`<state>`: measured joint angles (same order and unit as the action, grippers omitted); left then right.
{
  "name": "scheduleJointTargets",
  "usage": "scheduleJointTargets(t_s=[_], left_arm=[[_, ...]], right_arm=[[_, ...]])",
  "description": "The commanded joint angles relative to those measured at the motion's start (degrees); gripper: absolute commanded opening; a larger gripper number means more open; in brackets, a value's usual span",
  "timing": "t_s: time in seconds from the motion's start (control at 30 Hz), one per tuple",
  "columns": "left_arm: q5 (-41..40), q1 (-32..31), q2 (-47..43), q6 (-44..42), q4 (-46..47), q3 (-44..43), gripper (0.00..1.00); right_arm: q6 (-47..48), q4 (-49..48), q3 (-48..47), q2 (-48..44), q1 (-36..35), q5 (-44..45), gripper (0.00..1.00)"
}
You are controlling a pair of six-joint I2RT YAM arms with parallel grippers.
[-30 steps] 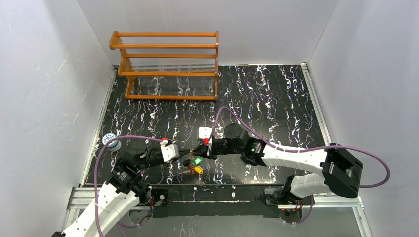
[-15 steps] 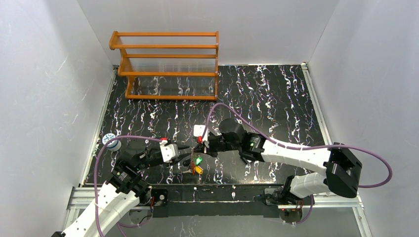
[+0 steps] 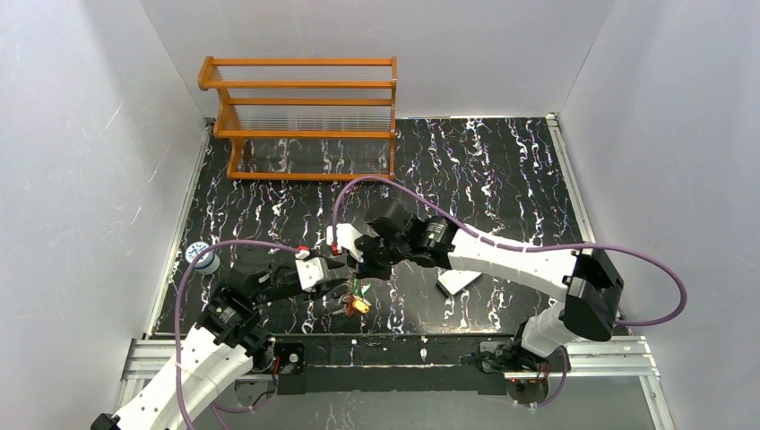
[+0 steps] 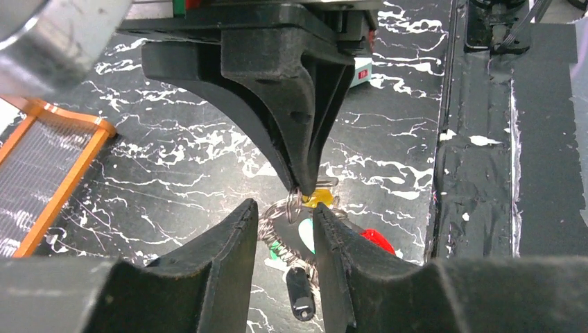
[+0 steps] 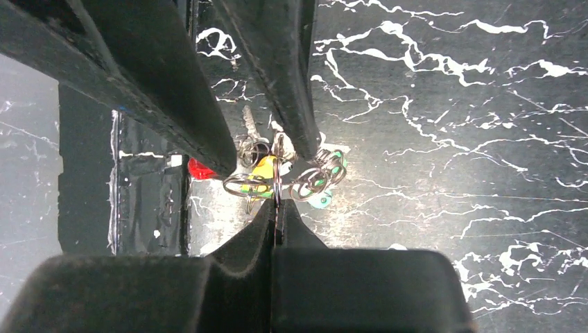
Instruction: Put the keys on the keyring
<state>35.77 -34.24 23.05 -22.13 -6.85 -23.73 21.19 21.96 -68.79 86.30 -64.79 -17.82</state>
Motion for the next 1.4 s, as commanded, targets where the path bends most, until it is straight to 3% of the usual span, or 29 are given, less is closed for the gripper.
scheduleJointTargets(t_s=[0.0,0.27,0.73,0.87,0.97,1.0,1.03,1.2,1.37], left_arm=[[-0.45,-0.13,1.39,-1.13,-1.38,-1.05,0.34],[1.4,-0.13,4.11,-1.47,-1.67,-1.39,0.32],[3.24,-0.13,5.84,-2.13,-1.85,-1.41,0.0],[3.43,-0.13,6.01,-2.05,-2.38,-1.85,0.0],[2.98,-0.13,4.84,-1.87,-2.48,-1.86,0.0],[2.2,-0.13,3.38,-1.63,-2.32,-1.69,0.0],[1.86,-0.13,2.77,-1.41,-2.11,-1.56,0.0],[0.86,-0.17,-0.6,-0.37,-1.11,-0.98,0.0],[0.46,-0.13,-4.42,0.36,0.54,-0.17,0.0]], right_arm=[[0.96,4.89,-4.7,1.36,-0.15,-3.56,0.01],[0.17,5.23,-6.61,2.79,-0.15,-5.47,0.01],[-0.74,3.5,-6.26,2.93,-0.15,-5.73,0.01],[-2.1,-0.31,-4.16,1.5,-0.09,-3.87,0.01],[-3.27,-4.07,-1.39,-0.44,-0.16,-0.85,0.13],[-4.17,-8.19,2.2,-3.06,-0.07,1.08,0.28],[-4.52,-10.23,3.69,-4.21,-0.07,1.59,0.34],[-5.02,-22.08,11.99,-10.86,-0.07,2.24,0.47],[-5.65,-32.31,18.31,-15.88,-0.04,0.24,0.51]])
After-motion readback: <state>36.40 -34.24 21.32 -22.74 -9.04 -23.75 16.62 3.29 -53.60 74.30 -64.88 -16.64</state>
